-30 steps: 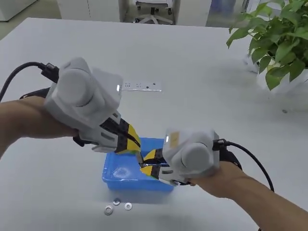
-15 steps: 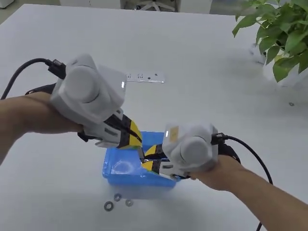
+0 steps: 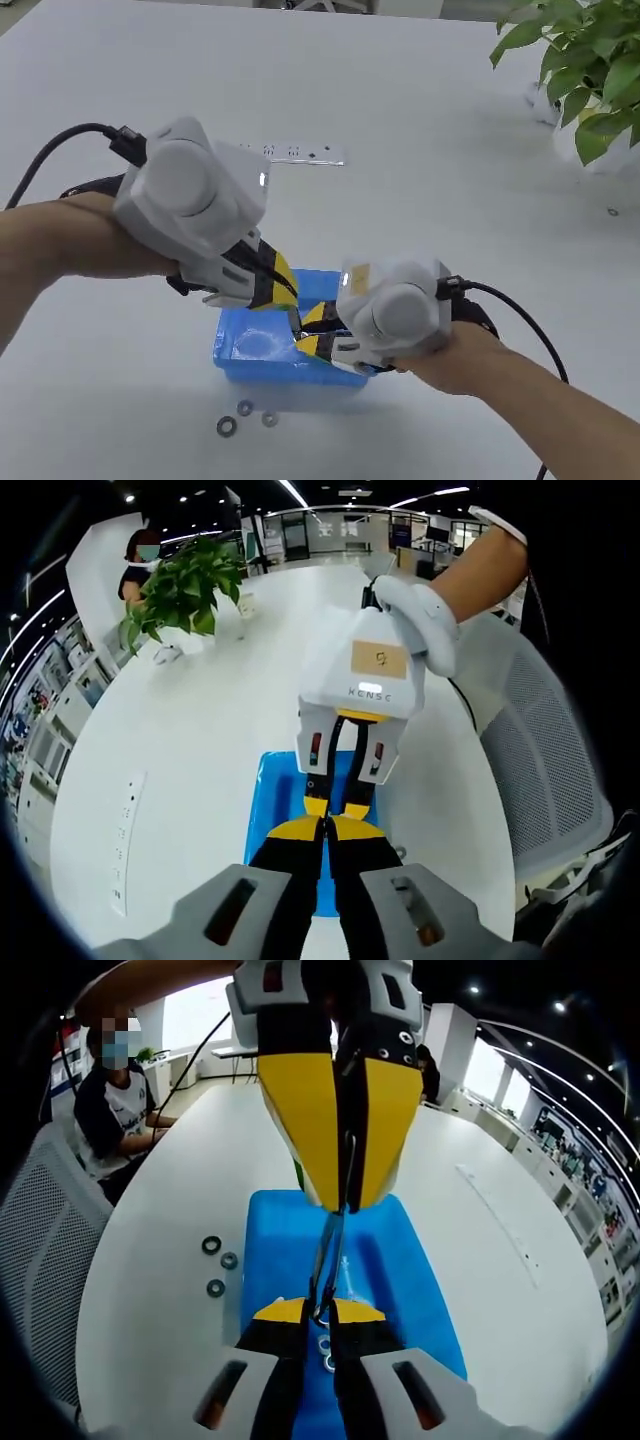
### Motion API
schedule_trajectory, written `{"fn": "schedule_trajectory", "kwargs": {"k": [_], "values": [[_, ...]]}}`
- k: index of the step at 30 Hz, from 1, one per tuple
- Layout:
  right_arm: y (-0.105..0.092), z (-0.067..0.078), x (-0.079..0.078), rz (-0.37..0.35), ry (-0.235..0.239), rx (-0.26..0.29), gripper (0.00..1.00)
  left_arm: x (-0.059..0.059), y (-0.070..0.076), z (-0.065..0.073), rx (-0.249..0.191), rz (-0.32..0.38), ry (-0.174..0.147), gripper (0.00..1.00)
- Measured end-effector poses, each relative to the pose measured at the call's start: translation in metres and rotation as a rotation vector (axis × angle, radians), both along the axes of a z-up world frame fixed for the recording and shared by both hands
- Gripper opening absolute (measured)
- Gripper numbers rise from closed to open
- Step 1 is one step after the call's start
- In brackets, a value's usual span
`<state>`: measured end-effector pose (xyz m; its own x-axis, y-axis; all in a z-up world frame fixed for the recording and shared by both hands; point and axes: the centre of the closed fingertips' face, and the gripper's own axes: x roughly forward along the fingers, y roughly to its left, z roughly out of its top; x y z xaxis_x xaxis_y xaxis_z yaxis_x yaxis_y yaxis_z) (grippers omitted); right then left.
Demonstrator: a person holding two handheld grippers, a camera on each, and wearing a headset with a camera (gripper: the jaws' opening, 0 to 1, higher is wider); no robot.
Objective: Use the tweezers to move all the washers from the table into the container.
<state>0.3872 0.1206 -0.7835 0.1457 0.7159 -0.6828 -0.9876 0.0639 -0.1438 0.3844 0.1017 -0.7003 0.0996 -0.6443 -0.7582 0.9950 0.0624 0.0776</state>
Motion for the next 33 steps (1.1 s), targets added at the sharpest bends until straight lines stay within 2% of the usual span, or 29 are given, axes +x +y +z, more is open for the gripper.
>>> {"fn": "schedule_trajectory", "kwargs": {"k": [17, 33], "values": [[0.000, -0.002, 0.000, 0.004, 0.001, -0.012, 0.09, 0.000, 0.001, -0.001, 0.000, 0.000, -0.001, 0.06], [0.000, 0.016, -0.004, -0.001, -0.032, -0.003, 0.09, -0.007, 0.001, 0.017, -0.006, -0.001, -0.035, 0.06]]}}
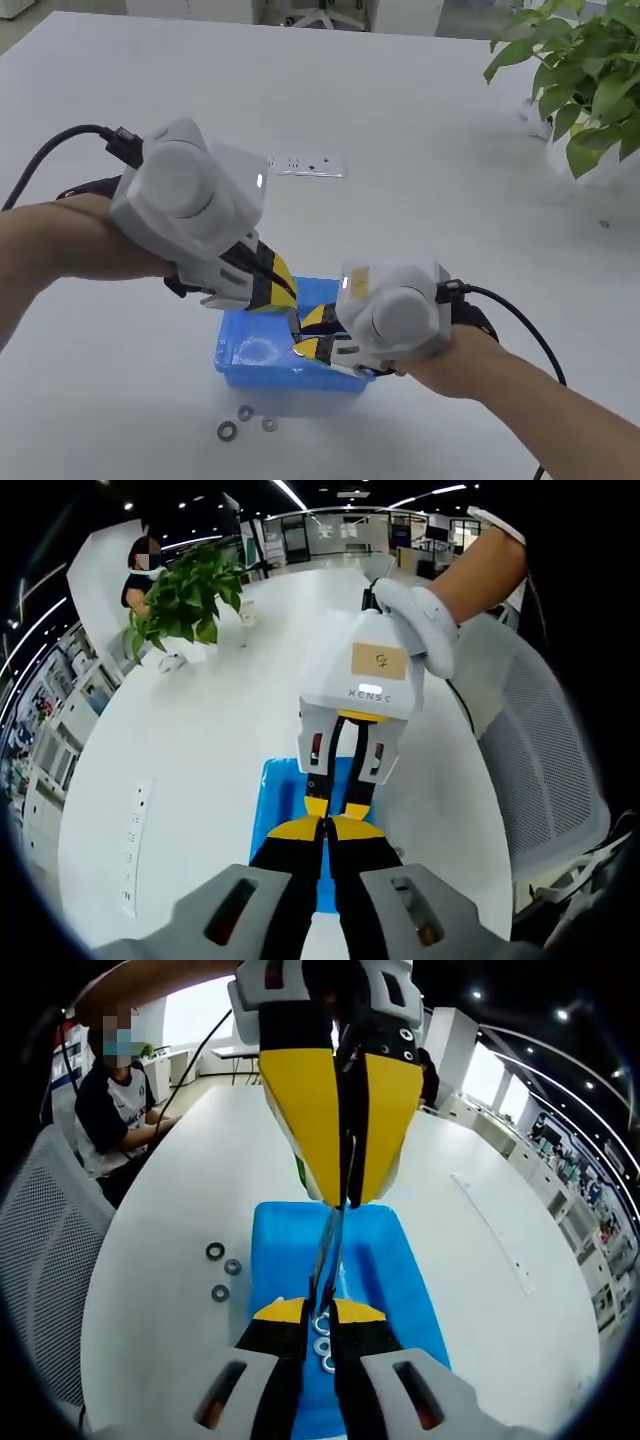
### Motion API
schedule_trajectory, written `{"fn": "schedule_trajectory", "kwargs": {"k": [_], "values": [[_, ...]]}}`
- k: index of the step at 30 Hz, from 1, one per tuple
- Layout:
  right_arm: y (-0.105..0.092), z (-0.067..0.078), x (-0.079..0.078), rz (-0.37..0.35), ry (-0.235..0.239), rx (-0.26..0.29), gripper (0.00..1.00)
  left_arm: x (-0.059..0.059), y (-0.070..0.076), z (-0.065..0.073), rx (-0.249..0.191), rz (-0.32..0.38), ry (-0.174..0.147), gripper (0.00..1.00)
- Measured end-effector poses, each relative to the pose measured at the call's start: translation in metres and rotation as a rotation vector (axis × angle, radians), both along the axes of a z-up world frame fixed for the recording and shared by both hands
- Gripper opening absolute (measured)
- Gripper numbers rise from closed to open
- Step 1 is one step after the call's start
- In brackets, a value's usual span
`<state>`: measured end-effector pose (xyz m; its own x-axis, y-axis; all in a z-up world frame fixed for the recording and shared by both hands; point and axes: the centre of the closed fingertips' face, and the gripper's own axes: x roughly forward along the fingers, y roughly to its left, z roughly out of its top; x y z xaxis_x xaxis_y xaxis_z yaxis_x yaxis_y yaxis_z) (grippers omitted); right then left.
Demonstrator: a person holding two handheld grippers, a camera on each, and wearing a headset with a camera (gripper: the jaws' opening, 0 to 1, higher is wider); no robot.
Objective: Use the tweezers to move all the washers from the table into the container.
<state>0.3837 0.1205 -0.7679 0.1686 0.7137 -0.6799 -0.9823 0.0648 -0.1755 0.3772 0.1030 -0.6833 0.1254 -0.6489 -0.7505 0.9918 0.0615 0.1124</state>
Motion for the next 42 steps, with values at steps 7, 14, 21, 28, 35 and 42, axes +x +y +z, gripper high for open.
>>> {"fn": "schedule_trajectory", "kwargs": {"k": [7, 14, 21, 28, 35, 42], "values": [[0.001, 0.009, -0.005, 0.003, -0.018, 0.004, 0.09, -0.007, 0.001, 0.010, 0.002, -0.003, -0.020, 0.06], [0.003, 0.020, -0.012, 0.003, -0.040, 0.010, 0.09, -0.014, 0.002, 0.020, 0.006, -0.004, -0.031, 0.06], [0.005, 0.026, -0.023, 0.010, -0.051, 0.015, 0.09, -0.026, 0.004, 0.025, 0.011, -0.004, -0.044, 0.06], [0.009, 0.025, -0.035, 0.028, -0.050, 0.010, 0.10, -0.038, 0.010, 0.023, 0.018, 0.004, -0.044, 0.06], [0.014, 0.024, -0.043, 0.038, -0.048, 0.012, 0.10, -0.046, 0.016, 0.023, 0.022, 0.013, -0.042, 0.06], [0.017, 0.024, -0.048, 0.048, -0.051, 0.008, 0.10, -0.050, 0.016, 0.023, 0.023, 0.012, -0.042, 0.06]]}}
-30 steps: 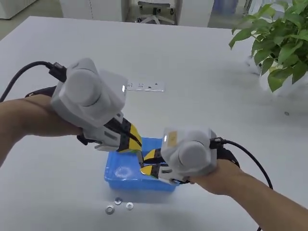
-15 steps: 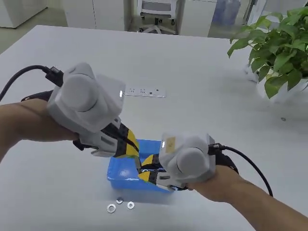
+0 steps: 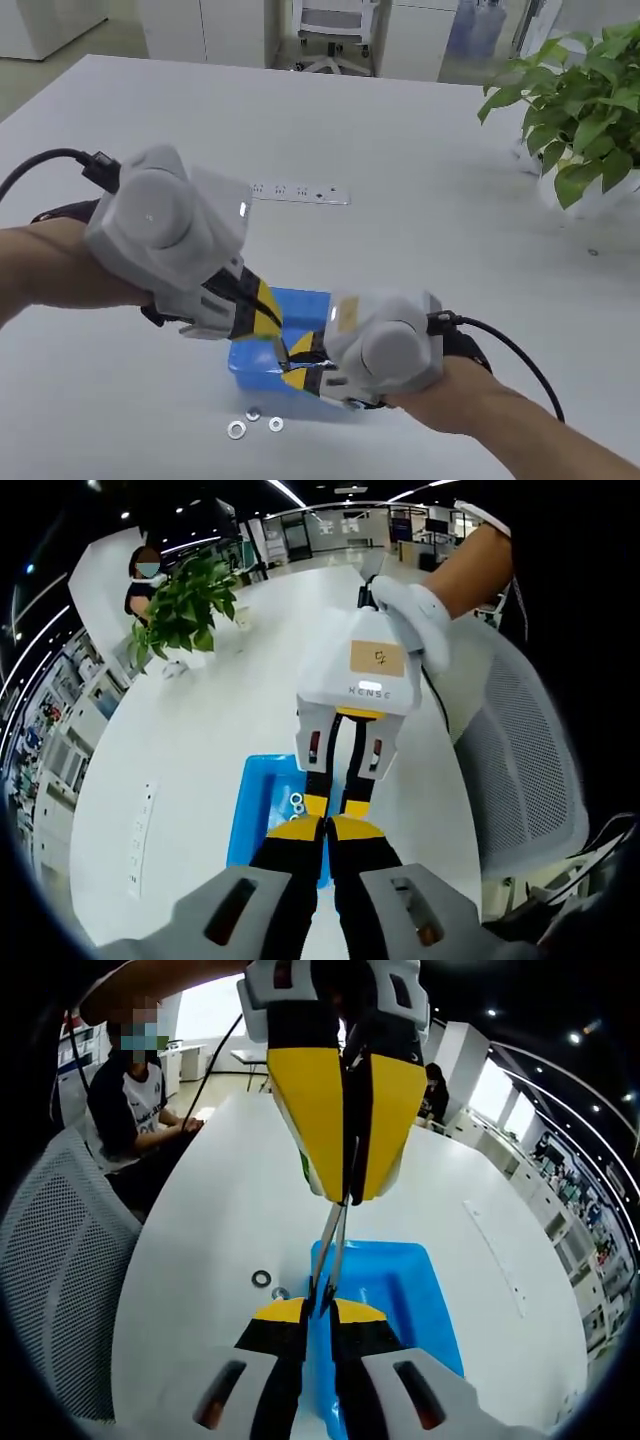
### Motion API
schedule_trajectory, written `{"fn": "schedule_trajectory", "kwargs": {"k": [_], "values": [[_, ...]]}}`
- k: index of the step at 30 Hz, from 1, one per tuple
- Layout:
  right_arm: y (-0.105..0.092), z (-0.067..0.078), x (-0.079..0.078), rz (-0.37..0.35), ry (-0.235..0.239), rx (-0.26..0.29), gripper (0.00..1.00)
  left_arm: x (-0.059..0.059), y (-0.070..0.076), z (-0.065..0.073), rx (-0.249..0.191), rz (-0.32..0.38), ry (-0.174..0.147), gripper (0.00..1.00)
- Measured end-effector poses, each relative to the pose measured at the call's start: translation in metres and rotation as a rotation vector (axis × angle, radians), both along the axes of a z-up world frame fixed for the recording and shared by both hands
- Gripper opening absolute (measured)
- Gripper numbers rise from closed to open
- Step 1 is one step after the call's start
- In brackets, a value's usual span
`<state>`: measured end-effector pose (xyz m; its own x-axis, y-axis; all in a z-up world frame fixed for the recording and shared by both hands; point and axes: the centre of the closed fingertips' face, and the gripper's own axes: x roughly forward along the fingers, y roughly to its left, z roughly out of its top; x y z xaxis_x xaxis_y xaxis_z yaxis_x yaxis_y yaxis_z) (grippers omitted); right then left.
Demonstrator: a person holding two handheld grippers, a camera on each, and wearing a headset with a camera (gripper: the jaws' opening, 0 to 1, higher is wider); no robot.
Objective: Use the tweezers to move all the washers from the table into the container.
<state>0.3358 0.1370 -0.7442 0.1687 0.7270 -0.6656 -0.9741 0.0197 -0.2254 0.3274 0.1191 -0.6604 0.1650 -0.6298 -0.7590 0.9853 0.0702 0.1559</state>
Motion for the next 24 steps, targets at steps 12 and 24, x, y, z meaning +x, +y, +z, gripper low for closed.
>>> {"fn": "schedule_trajectory", "kwargs": {"k": [12, 24], "values": [[0.007, -0.015, -0.016, 0.021, 0.034, -0.001, 0.10, -0.013, 0.007, -0.015, 0.016, 0.003, 0.032, 0.06], [0.008, -0.031, -0.027, 0.030, 0.075, -0.005, 0.11, -0.022, 0.006, -0.031, 0.023, 0.009, 0.060, 0.06]]}}
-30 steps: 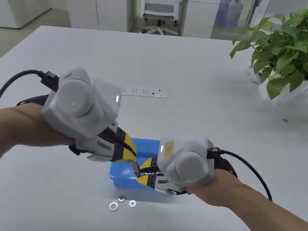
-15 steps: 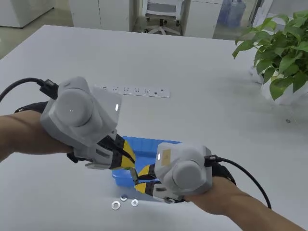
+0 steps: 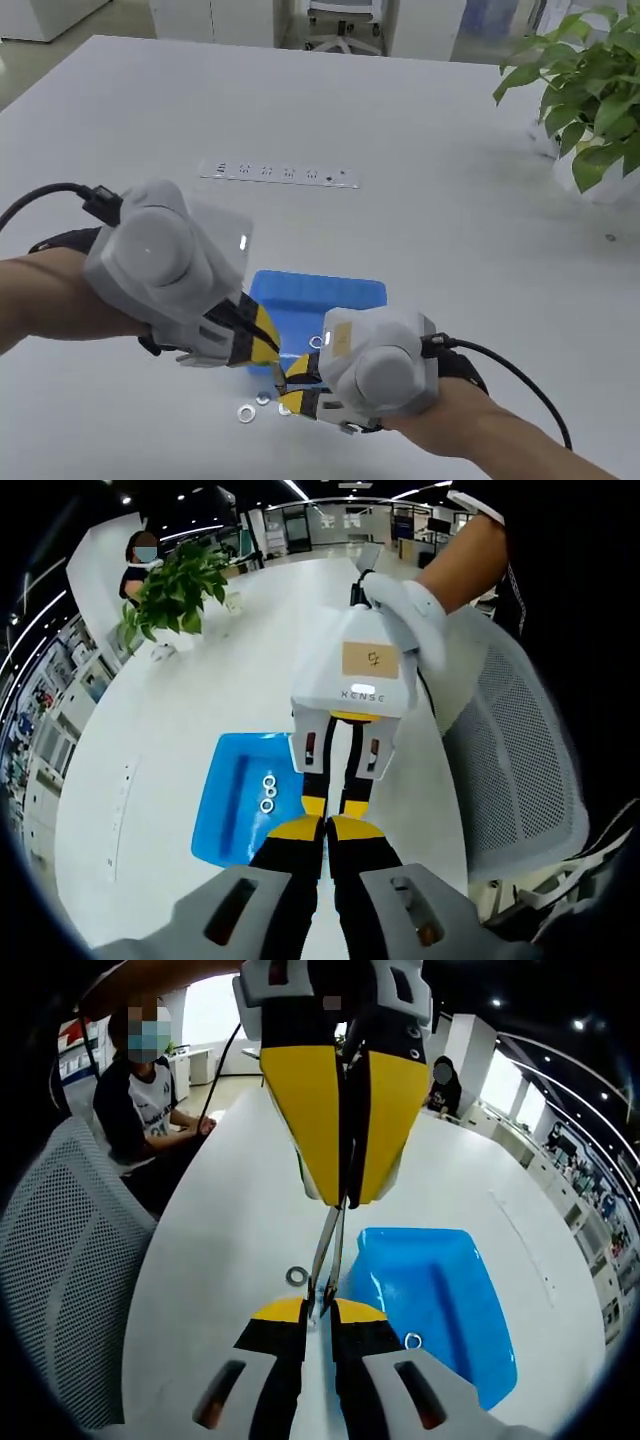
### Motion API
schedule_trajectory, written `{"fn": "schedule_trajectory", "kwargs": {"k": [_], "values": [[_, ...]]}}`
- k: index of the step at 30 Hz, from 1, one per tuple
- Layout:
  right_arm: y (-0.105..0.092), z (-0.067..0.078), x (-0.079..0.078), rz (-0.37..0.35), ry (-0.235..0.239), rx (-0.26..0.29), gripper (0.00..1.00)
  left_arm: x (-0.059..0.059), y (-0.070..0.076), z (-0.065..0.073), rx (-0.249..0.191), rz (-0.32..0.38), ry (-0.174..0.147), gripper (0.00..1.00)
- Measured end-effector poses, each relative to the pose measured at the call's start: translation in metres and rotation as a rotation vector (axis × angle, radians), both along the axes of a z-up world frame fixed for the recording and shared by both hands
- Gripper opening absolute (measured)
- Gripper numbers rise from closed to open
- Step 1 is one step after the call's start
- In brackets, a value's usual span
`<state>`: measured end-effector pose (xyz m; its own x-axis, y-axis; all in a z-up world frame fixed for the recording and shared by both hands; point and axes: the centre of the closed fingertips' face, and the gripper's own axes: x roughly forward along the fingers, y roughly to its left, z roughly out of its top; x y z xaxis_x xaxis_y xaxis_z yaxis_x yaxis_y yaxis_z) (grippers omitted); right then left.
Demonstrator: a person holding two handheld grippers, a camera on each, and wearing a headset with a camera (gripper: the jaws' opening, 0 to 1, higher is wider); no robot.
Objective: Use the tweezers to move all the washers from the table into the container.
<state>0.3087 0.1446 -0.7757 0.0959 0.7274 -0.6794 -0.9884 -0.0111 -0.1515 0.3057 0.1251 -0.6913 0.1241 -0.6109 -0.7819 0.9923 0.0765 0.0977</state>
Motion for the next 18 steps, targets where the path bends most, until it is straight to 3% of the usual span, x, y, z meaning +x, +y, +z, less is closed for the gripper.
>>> {"fn": "schedule_trajectory", "kwargs": {"k": [10, 18], "values": [[-0.002, -0.011, -0.008, 0.000, 0.037, 0.001, 0.11, -0.004, -0.001, -0.012, 0.005, -0.001, 0.032, 0.06], [0.000, -0.014, -0.008, -0.006, 0.047, 0.010, 0.11, -0.003, -0.003, -0.014, 0.004, -0.002, 0.040, 0.06]]}}
